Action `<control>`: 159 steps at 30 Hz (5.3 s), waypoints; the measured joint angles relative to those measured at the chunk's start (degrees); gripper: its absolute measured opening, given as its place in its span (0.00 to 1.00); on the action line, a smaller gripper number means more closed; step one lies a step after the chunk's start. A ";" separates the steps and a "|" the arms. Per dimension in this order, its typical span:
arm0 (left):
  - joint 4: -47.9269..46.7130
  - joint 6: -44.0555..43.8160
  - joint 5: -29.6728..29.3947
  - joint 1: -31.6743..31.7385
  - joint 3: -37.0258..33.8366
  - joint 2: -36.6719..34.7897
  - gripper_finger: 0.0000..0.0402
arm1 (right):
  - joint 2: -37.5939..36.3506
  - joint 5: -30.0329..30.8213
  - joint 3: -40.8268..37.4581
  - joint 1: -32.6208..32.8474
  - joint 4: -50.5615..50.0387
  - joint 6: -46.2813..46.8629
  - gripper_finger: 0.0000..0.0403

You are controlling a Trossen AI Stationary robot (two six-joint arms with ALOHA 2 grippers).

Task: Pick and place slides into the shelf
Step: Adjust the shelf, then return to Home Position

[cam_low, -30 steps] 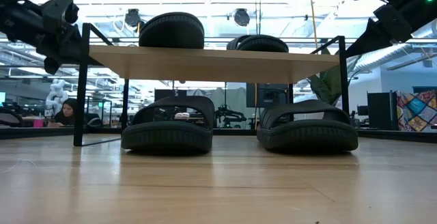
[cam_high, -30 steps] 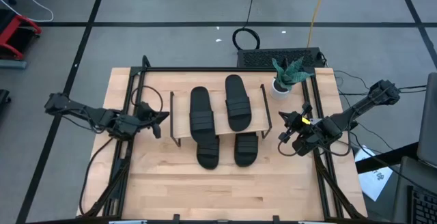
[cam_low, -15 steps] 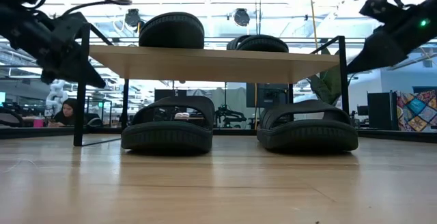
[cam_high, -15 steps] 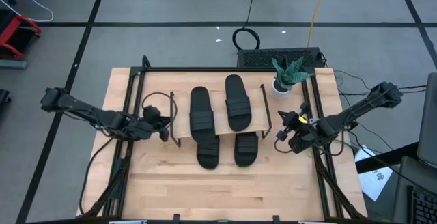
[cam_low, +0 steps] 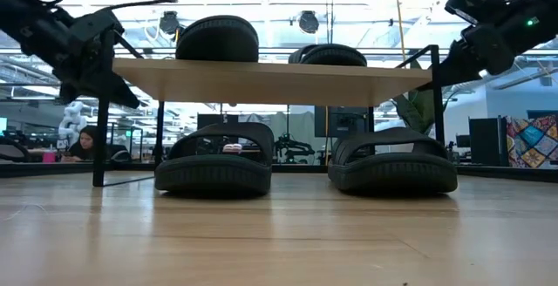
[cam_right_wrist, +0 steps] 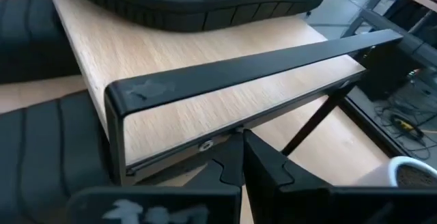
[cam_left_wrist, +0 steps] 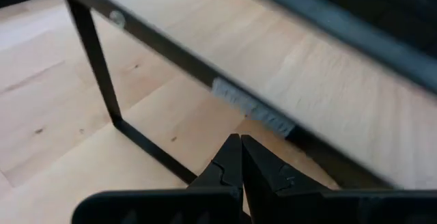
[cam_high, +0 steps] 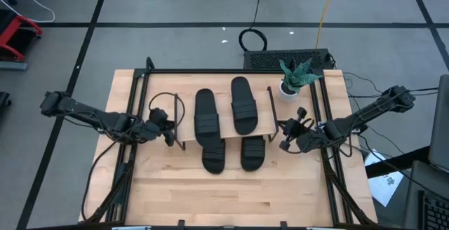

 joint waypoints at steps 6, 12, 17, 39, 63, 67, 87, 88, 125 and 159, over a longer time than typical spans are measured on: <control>-4.26 1.41 2.98 2.25 3.40 0.52 0.00 | 0.00 -3.17 0.00 0.12 1.16 0.36 0.00; -2.41 0.61 8.64 4.32 3.95 5.48 0.00 | -0.01 -1.81 -0.11 0.93 1.28 -0.34 0.00; 1.51 2.13 11.73 5.12 3.73 9.66 0.00 | -0.02 -1.20 -0.18 1.75 1.18 0.10 0.00; -5.79 2.94 9.44 6.00 10.29 17.59 0.00 | 0.02 0.40 -0.09 10.52 -0.24 3.98 0.00; -5.16 1.33 9.50 1.25 10.17 18.25 0.00 | -0.11 4.99 -0.07 10.04 -2.59 6.76 0.00; -5.96 0.89 7.46 1.28 10.32 18.23 0.00 | -0.47 5.90 0.24 9.72 -4.83 10.11 0.00; -10.28 -1.20 7.32 1.31 10.17 18.45 0.00 | -0.76 5.91 0.22 9.56 -13.53 21.82 0.00; -10.37 -1.31 7.27 1.31 10.17 18.45 0.00 | -0.76 5.93 0.22 9.56 -14.49 23.05 0.00; -9.33 1.91 4.98 -2.54 10.15 18.38 0.00 | -0.76 7.66 0.07 9.54 -16.19 26.01 0.00; -27.05 -6.57 -11.88 -14.60 11.02 -0.97 0.00 | -17.71 17.89 0.02 9.58 -12.05 5.51 0.00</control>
